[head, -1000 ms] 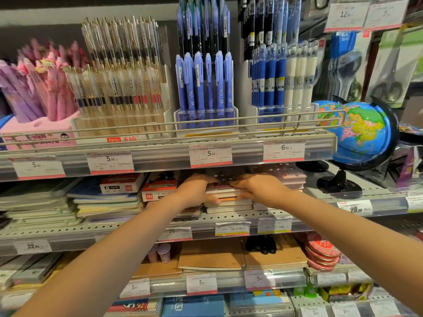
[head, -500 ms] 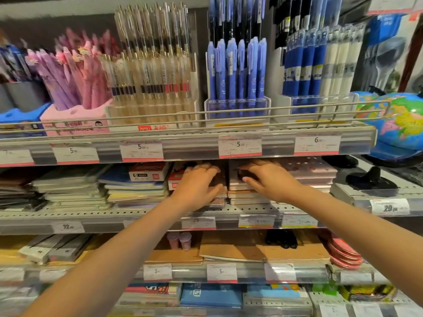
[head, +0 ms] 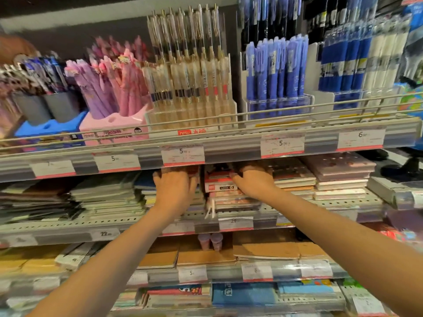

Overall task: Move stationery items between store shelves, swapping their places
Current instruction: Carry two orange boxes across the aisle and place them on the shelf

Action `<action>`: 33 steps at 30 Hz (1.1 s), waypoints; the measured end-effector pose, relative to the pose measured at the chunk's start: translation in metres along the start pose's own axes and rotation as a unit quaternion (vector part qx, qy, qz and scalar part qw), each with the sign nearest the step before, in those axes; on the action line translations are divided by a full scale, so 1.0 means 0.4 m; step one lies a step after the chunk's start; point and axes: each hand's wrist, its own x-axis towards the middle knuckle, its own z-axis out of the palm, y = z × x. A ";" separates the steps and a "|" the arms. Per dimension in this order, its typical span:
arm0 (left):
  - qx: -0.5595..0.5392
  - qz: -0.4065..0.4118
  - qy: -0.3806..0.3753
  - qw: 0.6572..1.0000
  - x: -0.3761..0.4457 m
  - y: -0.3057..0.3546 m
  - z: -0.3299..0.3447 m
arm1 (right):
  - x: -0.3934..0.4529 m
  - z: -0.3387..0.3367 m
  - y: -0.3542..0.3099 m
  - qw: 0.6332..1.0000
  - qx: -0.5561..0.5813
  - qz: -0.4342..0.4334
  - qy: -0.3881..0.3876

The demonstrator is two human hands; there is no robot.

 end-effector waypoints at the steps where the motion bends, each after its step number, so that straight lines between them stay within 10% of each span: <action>1: -0.012 -0.018 -0.007 1.000 0.004 -0.009 0.000 | 0.002 0.006 -0.013 1.000 -0.006 0.021 -0.002; 8: -0.104 -0.117 -0.132 0.979 0.045 -0.043 -0.009 | 0.005 0.029 -0.075 0.994 -0.021 0.106 -0.021; 24: -0.523 -0.166 -0.068 0.833 0.059 -0.057 -0.010 | -0.024 0.023 -0.132 0.959 0.243 0.147 0.010; 33: -0.644 -0.226 -0.121 0.721 0.025 -0.102 -0.053 | -0.081 -0.032 -0.130 0.807 0.544 0.228 -0.027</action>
